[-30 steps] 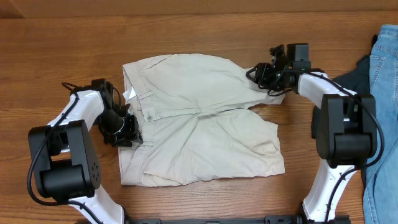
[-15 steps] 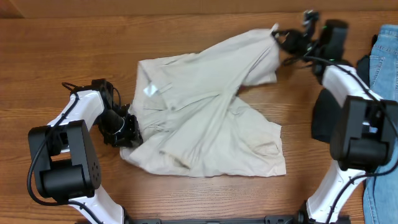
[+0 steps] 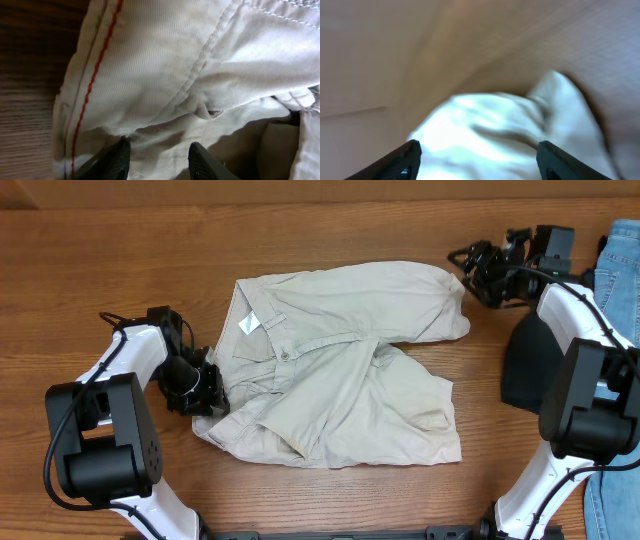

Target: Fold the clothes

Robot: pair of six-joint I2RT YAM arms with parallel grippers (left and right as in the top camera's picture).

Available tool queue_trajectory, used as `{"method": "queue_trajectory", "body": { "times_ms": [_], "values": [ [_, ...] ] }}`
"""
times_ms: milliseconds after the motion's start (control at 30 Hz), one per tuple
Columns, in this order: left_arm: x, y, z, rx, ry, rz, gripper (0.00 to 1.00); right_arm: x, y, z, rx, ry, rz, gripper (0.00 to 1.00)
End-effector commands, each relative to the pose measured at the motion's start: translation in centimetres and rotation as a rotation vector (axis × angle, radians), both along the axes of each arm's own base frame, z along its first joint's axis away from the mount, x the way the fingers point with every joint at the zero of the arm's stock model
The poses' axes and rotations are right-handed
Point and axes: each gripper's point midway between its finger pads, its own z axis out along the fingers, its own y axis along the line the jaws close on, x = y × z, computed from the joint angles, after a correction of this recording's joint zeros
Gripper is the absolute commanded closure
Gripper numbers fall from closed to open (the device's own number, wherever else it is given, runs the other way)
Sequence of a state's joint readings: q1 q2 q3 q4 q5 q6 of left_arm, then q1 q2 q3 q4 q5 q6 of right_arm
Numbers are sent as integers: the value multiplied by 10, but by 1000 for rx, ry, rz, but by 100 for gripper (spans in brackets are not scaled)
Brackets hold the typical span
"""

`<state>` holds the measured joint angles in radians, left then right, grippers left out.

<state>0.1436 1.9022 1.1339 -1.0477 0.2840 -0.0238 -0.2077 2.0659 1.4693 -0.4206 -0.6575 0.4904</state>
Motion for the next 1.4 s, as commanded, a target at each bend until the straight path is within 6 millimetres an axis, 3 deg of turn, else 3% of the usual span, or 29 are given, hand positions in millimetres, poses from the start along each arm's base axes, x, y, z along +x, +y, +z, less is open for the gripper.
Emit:
{"method": "queue_trajectory", "body": {
  "times_ms": [0,33,167,333,400,533,700,867,1133,1267,1367],
  "values": [
    [4,4,-1,22,-17,-6,67,-3,-13,3,-134,-19,17,23],
    [16,0,6,-11,-57,-18,72,-9,-10,-1,-124,9,27,22],
    [58,-19,38,-151,-218,-61,64,-15,0,3,-101,-23,110,15],
    [119,-37,81,-265,-477,-107,41,-20,12,20,35,-75,181,14],
    [137,-43,86,-263,-542,-104,40,-26,20,27,85,-97,230,15],
    [155,-65,78,-275,-577,-104,45,-38,23,21,118,-27,230,15],
    [153,-108,45,-299,-519,-171,48,-54,35,26,177,-25,302,15],
    [136,-134,5,-302,-404,-213,59,-63,37,23,188,14,313,15],
    [134,-124,-1,-255,-374,-195,62,-65,37,22,188,24,311,15],
    [141,-116,3,-252,-393,-174,68,-64,36,21,182,26,309,15],
    [136,-107,3,-219,-362,-187,62,-66,36,20,181,34,307,15]
  ]
}}
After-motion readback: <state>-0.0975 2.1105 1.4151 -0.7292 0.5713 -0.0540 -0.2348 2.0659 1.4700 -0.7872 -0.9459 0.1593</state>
